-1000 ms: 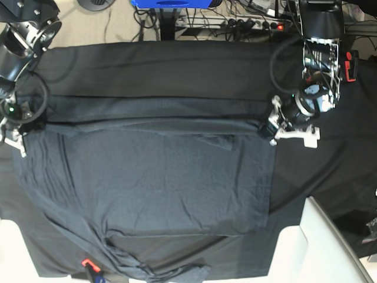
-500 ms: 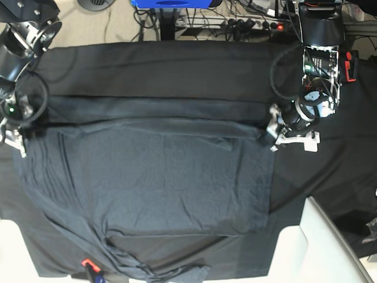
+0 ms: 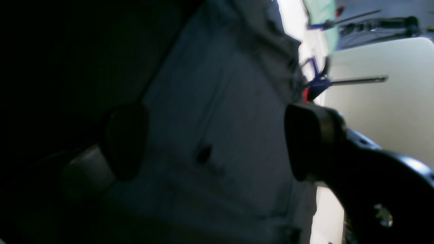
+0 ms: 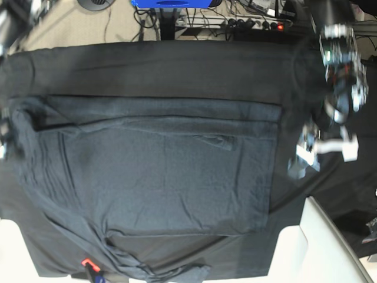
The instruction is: Fold the T-shirt properly
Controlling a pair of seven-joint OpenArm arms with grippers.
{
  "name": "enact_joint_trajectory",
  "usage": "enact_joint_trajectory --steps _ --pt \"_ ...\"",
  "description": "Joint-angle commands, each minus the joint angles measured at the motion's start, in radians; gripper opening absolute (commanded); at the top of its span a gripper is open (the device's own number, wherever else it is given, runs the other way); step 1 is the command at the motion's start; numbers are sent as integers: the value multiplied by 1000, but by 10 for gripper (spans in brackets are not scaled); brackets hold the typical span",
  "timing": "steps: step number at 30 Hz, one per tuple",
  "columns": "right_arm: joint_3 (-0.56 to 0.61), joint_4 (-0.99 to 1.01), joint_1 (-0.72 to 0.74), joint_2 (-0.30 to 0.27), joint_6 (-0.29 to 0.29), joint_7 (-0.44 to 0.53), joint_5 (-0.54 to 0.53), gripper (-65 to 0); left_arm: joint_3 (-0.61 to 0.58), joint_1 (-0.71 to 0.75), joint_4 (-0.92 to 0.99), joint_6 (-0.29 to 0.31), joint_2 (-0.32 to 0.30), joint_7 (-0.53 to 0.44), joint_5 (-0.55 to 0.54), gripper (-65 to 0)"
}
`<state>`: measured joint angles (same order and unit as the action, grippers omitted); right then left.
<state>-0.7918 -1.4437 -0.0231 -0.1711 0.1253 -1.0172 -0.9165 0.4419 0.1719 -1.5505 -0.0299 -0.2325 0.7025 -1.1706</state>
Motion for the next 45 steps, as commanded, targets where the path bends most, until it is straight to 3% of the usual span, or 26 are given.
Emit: enact_joint_trajectory --steps 1,4,7,9,13,16,22,32,35,39,45 --pt "-13 -21 -18 -18 15 16 -19 -245 15 24 -37 12 -12 -10 -12 -41" --pt "-64 -19 -99 -14 20 68 -20 -245 24 136 -61 55 -41 -10 -10 -41" --pt "-100 -18 -159 0 73 151 -20 -243 33 231 -63 183 -61 -14 19 -43" --pt "-113 11 -169 0 107 176 -20 -242 57 271 -67 264 -58 -14 113 -43" --pt "-113 211 -148 -8 122 185 -20 -242 93 308 -67 376 -6 -13 304 -43" --pt "-113 354 -123 -34 127 194 -20 -240 153 334 -63 437 48 -13 340 -43" --pt "-105 501 -74 -71 222 269 -20 -245 179 338 -38 448 68 -13 346 -43" --pt "-104 568 18 -91 227 271 -19 -255 173 305 -17 448 68 -13 346 -43" --pt "-104 568 19 -94 222 274 -19 -378 173 289 -17 448 69 -13 346 -43" --pt "-105 571 19 -87 221 274 -19 -639 173 240 18 447 71 -11 343 -43" --pt "-105 651 32 -92 221 269 -19 -648 173 147 167 447 71 -11 344 -43"
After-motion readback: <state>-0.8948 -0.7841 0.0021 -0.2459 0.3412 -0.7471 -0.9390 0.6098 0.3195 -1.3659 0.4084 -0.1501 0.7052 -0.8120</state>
